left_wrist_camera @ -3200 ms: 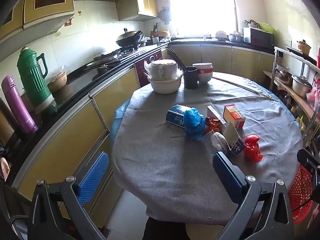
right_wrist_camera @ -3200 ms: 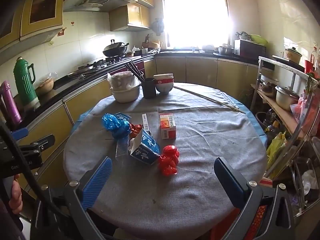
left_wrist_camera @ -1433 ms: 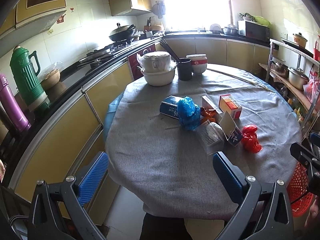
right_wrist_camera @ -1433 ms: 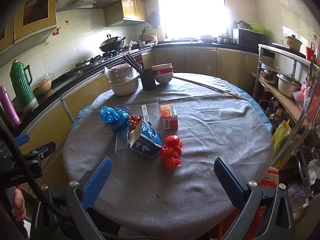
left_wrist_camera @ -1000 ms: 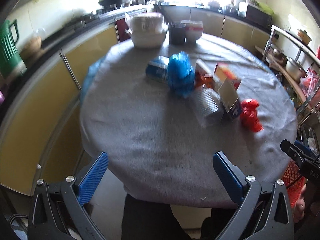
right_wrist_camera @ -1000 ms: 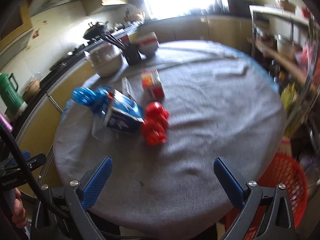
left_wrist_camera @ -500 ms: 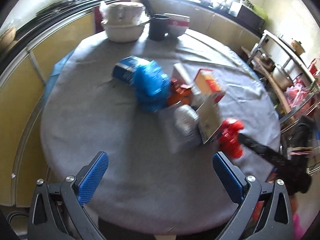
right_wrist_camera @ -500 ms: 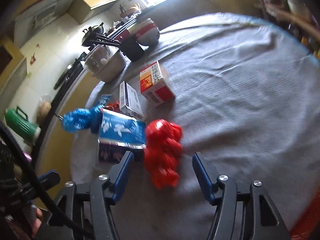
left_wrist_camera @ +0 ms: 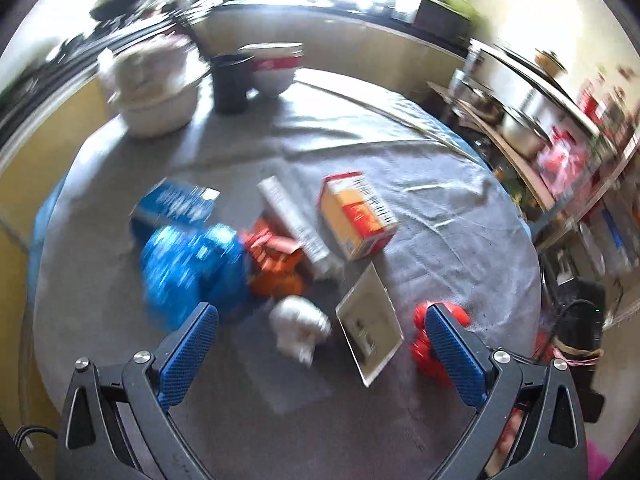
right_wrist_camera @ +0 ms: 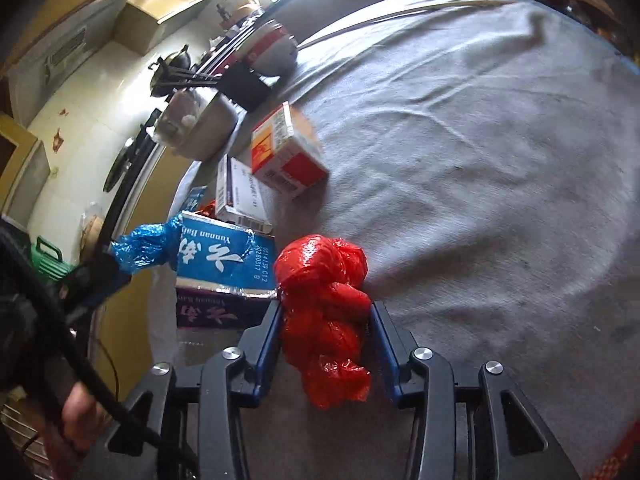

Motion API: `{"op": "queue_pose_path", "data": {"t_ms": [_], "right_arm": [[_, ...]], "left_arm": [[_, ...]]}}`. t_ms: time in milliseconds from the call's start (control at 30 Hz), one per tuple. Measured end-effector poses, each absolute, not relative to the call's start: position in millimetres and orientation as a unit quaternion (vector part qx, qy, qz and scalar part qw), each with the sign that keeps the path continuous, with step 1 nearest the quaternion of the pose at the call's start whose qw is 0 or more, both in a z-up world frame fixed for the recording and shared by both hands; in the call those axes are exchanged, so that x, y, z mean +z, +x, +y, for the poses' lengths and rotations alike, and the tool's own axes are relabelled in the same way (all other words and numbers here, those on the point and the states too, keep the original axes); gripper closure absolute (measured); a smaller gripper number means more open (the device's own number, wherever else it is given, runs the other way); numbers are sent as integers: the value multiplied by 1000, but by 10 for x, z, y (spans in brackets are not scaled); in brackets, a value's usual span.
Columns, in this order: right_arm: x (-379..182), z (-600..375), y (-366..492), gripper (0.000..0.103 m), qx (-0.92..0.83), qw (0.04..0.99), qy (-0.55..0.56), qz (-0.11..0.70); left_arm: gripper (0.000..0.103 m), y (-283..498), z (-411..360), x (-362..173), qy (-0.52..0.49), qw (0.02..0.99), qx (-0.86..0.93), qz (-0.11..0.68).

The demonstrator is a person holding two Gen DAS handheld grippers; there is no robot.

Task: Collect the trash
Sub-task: 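Grasp the red plastic bag with the right gripper, then carry the red bag to the red basket while the left gripper grasps a white card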

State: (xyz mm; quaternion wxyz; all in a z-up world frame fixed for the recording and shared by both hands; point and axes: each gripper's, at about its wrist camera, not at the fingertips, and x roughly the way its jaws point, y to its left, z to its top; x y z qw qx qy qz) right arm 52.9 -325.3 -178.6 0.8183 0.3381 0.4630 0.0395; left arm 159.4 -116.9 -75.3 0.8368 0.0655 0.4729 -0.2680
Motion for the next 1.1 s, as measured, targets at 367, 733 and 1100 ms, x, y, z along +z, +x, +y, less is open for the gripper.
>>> {"op": "queue_pose_path", "data": {"t_ms": [367, 733, 1100], "right_arm": [[-1702, -3496, 84, 57, 19, 824, 337, 455], [-1694, -3514, -62, 57, 22, 827, 333, 452], [-1510, -3681, -307, 57, 16, 848, 324, 419]], "left_arm": [[0, 1666, -1565, -825, 84, 801, -313, 503], [0, 1617, -1889, -1003, 107, 802, -255, 529], [59, 1611, -1850, -1132, 80, 799, -239, 546]]}}
